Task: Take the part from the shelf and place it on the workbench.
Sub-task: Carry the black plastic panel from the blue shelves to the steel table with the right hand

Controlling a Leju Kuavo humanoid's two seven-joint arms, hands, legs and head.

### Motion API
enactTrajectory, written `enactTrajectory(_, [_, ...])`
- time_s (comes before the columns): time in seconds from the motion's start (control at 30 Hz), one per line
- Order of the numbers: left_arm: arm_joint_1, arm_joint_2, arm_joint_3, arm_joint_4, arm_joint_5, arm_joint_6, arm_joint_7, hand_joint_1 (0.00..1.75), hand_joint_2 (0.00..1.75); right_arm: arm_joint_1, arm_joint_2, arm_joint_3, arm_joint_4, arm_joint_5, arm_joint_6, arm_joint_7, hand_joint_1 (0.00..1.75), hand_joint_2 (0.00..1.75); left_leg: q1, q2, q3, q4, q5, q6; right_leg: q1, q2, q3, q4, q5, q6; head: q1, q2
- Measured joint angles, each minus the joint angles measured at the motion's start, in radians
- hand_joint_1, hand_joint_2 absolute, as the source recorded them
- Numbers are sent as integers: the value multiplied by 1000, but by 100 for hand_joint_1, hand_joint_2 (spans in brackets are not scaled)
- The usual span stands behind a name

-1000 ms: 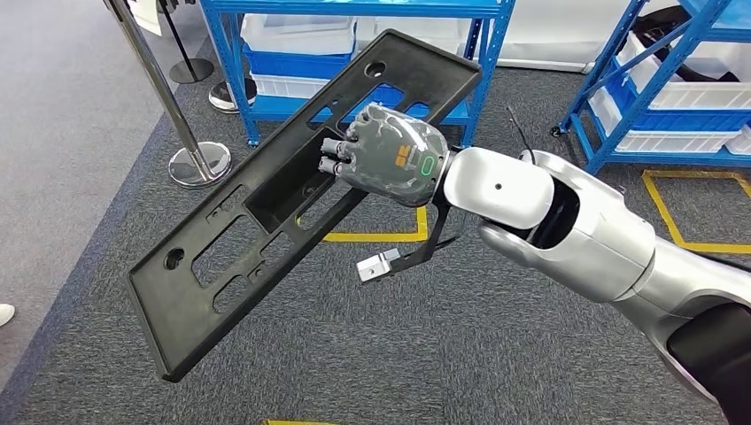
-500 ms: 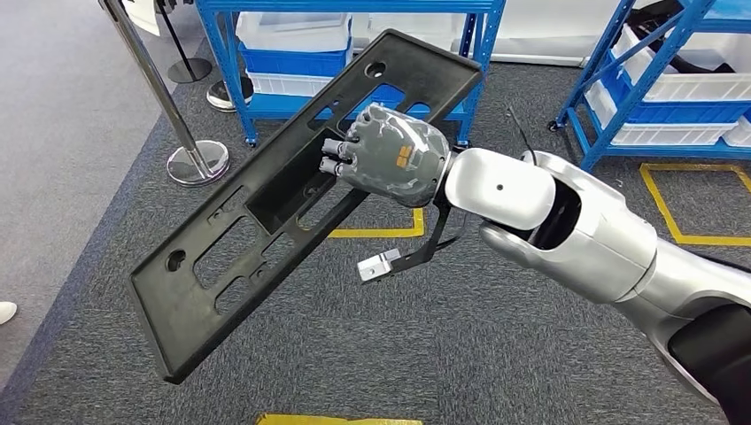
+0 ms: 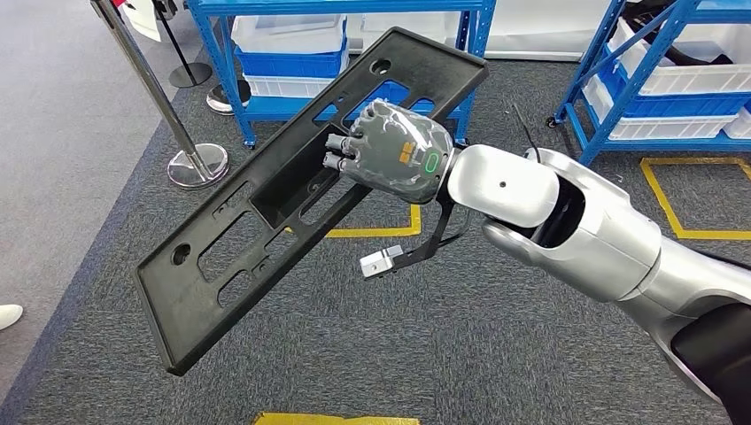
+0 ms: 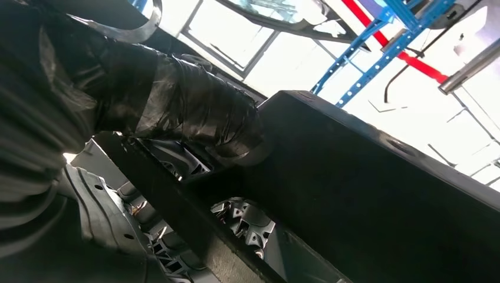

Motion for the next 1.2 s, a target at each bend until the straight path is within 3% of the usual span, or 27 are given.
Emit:
enactTrajectory(0.07, [0,0,0,0,0,0,0,0,175,0,0,0,0,6,3,5,175,175,2,0,-1,-1,1,-13,1,0,-1,0,0,0,0,0])
enactTrajectory(0.17, [0,0,0,0,0,0,0,0,175,-2,0,0,0,15,10,6,175,175,1,0,-2,0,0,-18,0,-2,-1,0,1,1,0,0])
enactTrajectory(0.37, [1,0,0,0,1,5,1,0,175,-11,0,0,-2,22,17,6,175,175,0,-1,-12,16,-6,-10,-3,-2,-3,0,4,6,0,0])
enactTrajectory(0.5, [1,0,0,0,0,6,3,0,175,-14,0,0,-9,24,20,8,175,175,1,-1,-12,8,-1,2,-4,-5,1,-6,7,19,0,0])
enactTrajectory(0.57, [0,-1,0,0,0,5,3,0,175,-19,-2,0,-11,25,21,8,175,175,5,-2,-3,-16,13,9,-5,-6,-11,24,-23,28,1,0])
enactTrajectory(0.67, [-1,-2,0,0,1,4,3,0,175,-22,-5,1,-14,26,22,9,175,175,7,-8,-5,-24,22,13,-13,-5,-83,194,-122,41,2,0])
enactTrajectory(0.7, [0,-2,0,0,1,4,3,0,175,-20,-5,2,-14,26,23,9,175,175,7,-13,-9,-22,22,12,-18,-5,-101,240,-137,46,2,0])
enactTrajectory(0.73, [0,-3,0,0,1,4,3,0,175,-19,-5,3,-14,26,24,9,175,175,9,-20,-12,-19,23,10,-24,-5,-103,251,-133,51,2,0])
enactTrajectory(0.77, [0,-4,0,0,1,4,3,0,175,-19,-6,4,-14,27,24,9,175,175,11,-29,-15,-15,23,6,-30,-4,-85,221,-110,56,2,0])
enactTrajectory(0.8, [0,-4,0,0,1,4,3,0,175,-19,-6,4,-14,27,25,9,175,175,15,-38,-18,-8,22,1,-39,2,-50,158,-77,62,2,0])
enactTrajectory(0.87, [0,-2,0,-1,1,4,3,0,175,-19,-10,5,-15,28,27,10,175,175,18,-56,-29,8,19,-16,-46,34,11,44,-38,69,2,0])
enactTrajectory(0.93, [1,0,0,-2,1,4,2,0,175,-19,-13,6,-17,28,29,11,175,175,19,-72,-41,15,23,-34,-39,49,21,16,-37,56,2,0])
enactTrajectory(1.0, [5,-3,0,-2,1,3,2,0,175,-21,-13,7,-19,28,30,11,175,175,24,-81,-49,12,29,-47,-33,30,16,18,-30,33,1,0])
enactTrajectory(1.03, [7,-4,0,-2,1,3,2,0,175,-21,-12,7,-20,28,30,12,175,175,25,-72,-55,21,22,-48,-30,22,15,17,-27,21,1,0])
enactTrajectory(1.07, [8,-5,0,-2,0,3,2,0,175,-22,-12,7,-20,28,30,12,175,175,25,-57,-68,48,4,-46,-28,13,15,14,-23,10,0,0])
enactTrajectory(1.13, [7,-6,0,-2,0,3,1,0,175,-23,-11,8,-21,28,30,12,175,175,20,-24,-119,167,-67,-35,-15,-6,11,10,-19,-8,0,0])
enactTrajectory(1.2, [4,-6,0,-2,-1,3,1,0,175,-23,-11,11,-22,28,30,12,175,175,10,-18,-173,300,-129,-24,0,-26,6,11,-17,-17,0,0])
